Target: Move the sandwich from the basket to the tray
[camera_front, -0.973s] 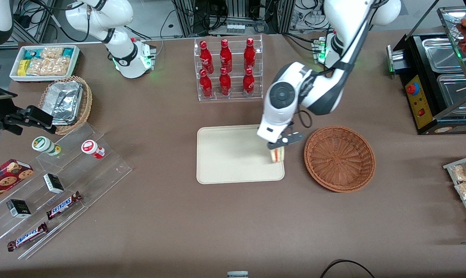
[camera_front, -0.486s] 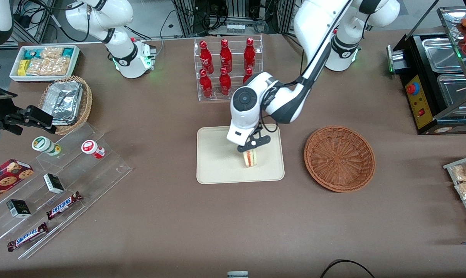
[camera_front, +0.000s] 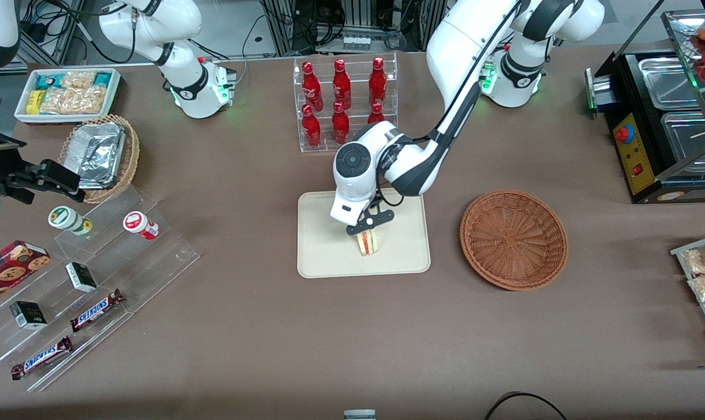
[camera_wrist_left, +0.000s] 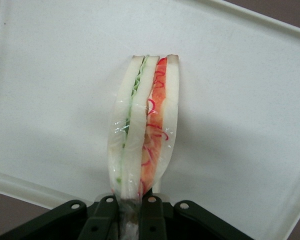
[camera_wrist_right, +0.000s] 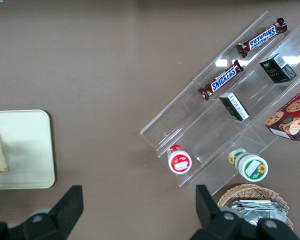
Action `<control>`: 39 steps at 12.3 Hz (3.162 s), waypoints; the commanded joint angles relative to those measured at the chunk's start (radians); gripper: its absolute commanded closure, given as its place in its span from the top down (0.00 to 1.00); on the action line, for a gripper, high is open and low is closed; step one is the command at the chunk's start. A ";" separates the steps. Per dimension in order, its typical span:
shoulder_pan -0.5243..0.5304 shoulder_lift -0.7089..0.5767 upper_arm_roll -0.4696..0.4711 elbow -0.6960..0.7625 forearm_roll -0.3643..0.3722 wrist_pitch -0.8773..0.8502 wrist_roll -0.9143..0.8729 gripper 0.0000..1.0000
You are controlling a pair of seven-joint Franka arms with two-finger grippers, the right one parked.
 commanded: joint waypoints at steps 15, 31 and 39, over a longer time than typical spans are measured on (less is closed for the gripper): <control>0.066 -0.269 0.126 0.037 0.011 -0.462 0.284 1.00; 0.693 -0.709 -0.098 -0.214 0.023 -0.629 0.990 1.00; 0.908 -0.763 -0.108 -0.098 0.038 -0.775 1.167 1.00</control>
